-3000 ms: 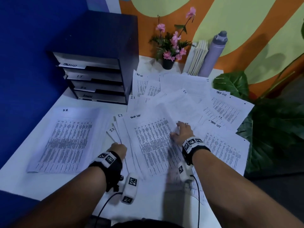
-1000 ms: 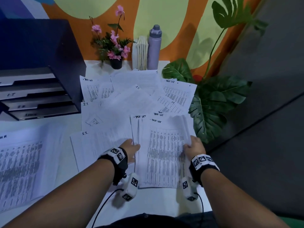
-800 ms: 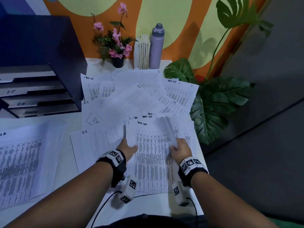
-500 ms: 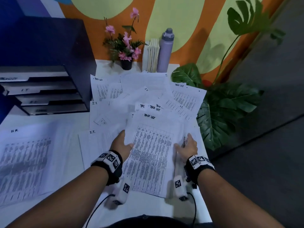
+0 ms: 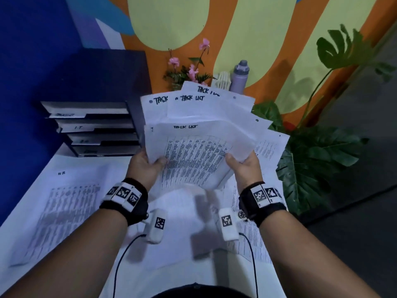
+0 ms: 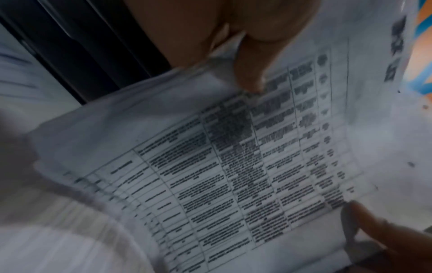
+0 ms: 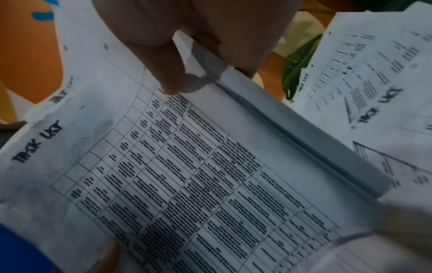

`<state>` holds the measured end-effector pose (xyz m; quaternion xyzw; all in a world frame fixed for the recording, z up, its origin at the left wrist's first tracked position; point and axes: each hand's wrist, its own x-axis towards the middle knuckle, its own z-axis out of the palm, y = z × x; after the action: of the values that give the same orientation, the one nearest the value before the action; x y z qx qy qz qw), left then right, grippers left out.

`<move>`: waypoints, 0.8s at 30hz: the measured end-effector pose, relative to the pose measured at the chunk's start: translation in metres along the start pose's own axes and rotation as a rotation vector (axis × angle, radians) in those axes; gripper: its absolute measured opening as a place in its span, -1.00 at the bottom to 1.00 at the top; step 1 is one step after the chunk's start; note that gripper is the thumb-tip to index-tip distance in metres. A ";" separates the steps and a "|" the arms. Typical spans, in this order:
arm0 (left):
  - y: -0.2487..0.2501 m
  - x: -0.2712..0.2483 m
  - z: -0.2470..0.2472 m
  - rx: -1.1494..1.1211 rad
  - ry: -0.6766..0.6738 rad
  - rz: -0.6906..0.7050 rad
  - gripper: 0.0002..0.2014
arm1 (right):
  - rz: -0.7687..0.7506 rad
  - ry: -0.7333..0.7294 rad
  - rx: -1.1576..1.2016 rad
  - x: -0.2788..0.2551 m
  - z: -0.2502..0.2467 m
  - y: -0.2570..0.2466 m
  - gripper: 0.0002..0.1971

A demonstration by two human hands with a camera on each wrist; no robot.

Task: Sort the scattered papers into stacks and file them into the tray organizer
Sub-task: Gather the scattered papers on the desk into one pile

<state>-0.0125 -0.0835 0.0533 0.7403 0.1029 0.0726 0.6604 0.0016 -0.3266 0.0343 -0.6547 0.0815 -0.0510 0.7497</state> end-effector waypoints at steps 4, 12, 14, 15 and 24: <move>-0.006 -0.008 -0.012 -0.055 -0.113 -0.070 -0.73 | 0.108 0.021 0.010 -0.010 0.000 0.014 -0.46; -0.010 -0.008 -0.029 0.112 -0.012 -0.031 -0.74 | 0.111 -0.080 0.043 -0.018 0.010 -0.003 -0.29; -0.015 -0.007 -0.030 0.094 0.003 -0.071 -0.73 | 0.062 -0.093 -0.006 -0.021 0.021 -0.012 -0.49; -0.015 -0.009 -0.028 0.082 0.007 -0.087 -0.74 | 0.024 -0.091 -0.026 -0.024 0.028 -0.017 -0.56; -0.005 -0.015 -0.023 -0.103 0.138 -0.044 -0.67 | -0.262 -0.137 -0.177 -0.042 0.038 -0.023 -0.42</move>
<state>-0.0332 -0.0648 0.0512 0.6961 0.1603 0.1142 0.6905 -0.0316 -0.2846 0.0639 -0.7253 -0.0519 -0.0961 0.6797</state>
